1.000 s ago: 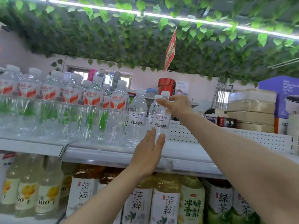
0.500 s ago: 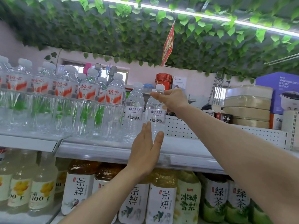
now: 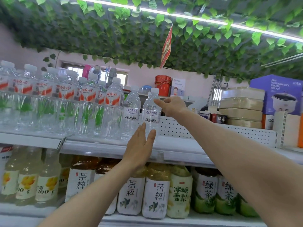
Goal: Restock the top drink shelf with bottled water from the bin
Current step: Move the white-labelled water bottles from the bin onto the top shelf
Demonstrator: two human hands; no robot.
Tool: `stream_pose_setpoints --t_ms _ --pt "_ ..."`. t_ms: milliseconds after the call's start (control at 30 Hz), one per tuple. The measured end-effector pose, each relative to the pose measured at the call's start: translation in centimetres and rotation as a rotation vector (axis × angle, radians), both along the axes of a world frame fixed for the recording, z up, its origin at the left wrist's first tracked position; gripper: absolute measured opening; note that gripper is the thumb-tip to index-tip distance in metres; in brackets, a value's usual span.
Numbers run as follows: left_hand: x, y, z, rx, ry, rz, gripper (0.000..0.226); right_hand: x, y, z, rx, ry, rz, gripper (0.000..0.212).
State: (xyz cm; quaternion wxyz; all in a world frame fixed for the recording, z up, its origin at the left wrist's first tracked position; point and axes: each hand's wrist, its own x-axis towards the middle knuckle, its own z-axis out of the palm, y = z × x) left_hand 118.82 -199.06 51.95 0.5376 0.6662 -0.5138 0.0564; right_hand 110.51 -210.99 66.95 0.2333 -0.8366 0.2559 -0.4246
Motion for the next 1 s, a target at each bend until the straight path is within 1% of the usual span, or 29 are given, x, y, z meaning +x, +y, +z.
stream_pose_setpoints --t_ms 133,267,433,533,667,733,833,1000 --pt "-1.5 2.1 1.4 -0.022 0.044 0.051 0.081 -4.4 1.7 0.1 -0.060 0.086 -0.008 0.068" --pt "-3.9 4.5 3.0 -0.025 0.005 0.145 0.077 -9.0 3.8 -0.7 -0.147 0.144 0.030 0.068" --pt "-7.9 7.7 3.2 0.010 -0.021 0.256 0.076 -13.6 6.1 -2.9 -0.314 0.298 -0.030 0.070" --pt "-10.3 9.6 2.3 0.057 -0.042 0.334 0.073 -16.3 7.3 -5.0 -0.275 0.356 -0.007 0.072" --pt "-13.1 11.8 -0.6 0.135 -0.046 0.386 0.069 -19.1 8.3 -9.3 -0.259 0.465 -0.006 0.073" --pt "-14.2 12.6 -2.8 0.187 -0.035 0.399 0.067 -20.0 8.6 -12.0 -0.213 0.489 -0.006 0.073" --pt "-15.7 13.8 -6.9 0.257 -0.022 0.406 0.064 -21.2 9.3 -16.5 -0.164 0.542 -0.004 0.075" --pt "-17.0 16.0 -15.3 0.360 0.092 0.369 0.061 -21.9 10.8 -25.0 -0.044 0.637 0.030 0.077"
